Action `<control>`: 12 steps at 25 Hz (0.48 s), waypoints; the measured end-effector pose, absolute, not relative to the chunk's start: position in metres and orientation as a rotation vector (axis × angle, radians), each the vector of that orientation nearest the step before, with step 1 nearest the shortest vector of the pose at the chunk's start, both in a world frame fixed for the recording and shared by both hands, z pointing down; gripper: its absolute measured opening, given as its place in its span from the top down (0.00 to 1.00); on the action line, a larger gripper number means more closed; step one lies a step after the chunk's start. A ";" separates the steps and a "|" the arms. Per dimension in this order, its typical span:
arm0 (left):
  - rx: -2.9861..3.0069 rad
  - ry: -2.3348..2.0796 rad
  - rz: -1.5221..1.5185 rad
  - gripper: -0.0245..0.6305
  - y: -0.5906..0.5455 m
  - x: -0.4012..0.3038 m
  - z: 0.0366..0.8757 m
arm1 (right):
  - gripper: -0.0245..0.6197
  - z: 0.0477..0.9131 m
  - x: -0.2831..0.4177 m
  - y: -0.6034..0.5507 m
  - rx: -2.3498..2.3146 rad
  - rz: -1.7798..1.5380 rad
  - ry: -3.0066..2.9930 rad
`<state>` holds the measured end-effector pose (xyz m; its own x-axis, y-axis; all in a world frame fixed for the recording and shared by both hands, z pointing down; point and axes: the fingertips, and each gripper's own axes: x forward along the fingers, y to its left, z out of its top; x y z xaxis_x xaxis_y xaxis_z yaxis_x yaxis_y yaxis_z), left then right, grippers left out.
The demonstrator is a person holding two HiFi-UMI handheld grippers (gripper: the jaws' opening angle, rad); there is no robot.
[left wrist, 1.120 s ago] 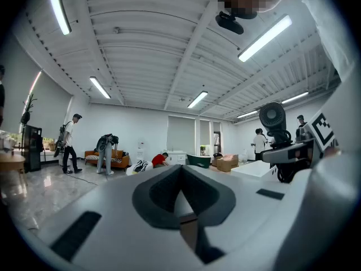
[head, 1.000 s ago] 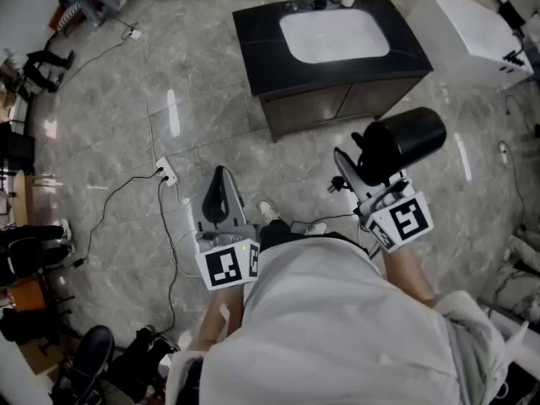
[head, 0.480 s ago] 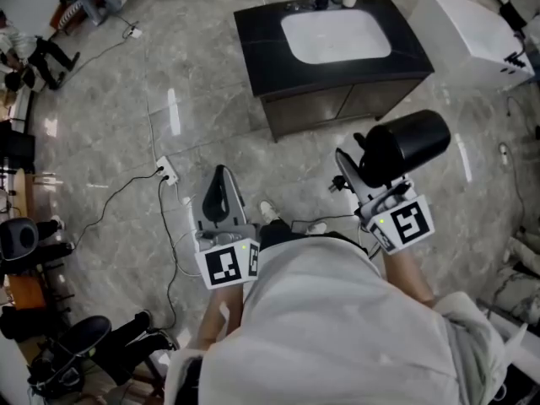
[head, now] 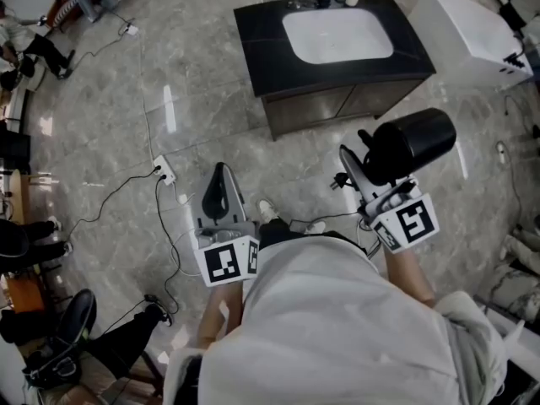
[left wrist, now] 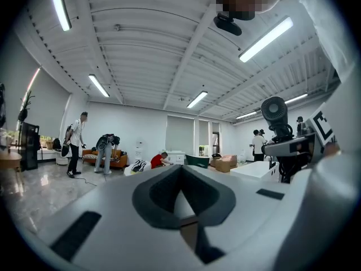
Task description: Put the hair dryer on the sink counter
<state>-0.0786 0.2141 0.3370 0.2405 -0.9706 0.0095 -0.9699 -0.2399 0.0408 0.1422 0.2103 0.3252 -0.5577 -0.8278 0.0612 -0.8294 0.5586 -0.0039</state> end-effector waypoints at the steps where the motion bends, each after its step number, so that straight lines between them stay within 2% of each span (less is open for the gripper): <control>1: 2.445 -1.906 -0.026 0.96 0.210 -0.080 0.338 | 0.68 0.325 0.141 0.208 1.458 0.058 -2.727; 12: 2.470 -1.826 -0.036 0.96 0.163 -0.111 0.347 | 0.68 0.324 0.114 0.177 1.516 0.087 -2.676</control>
<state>-0.1109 0.1626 0.3473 0.2938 -0.9556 0.0221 -0.9540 -0.2917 0.0696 0.1142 0.1774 0.3242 -0.5129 -0.8543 0.0842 -0.8580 0.5134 -0.0172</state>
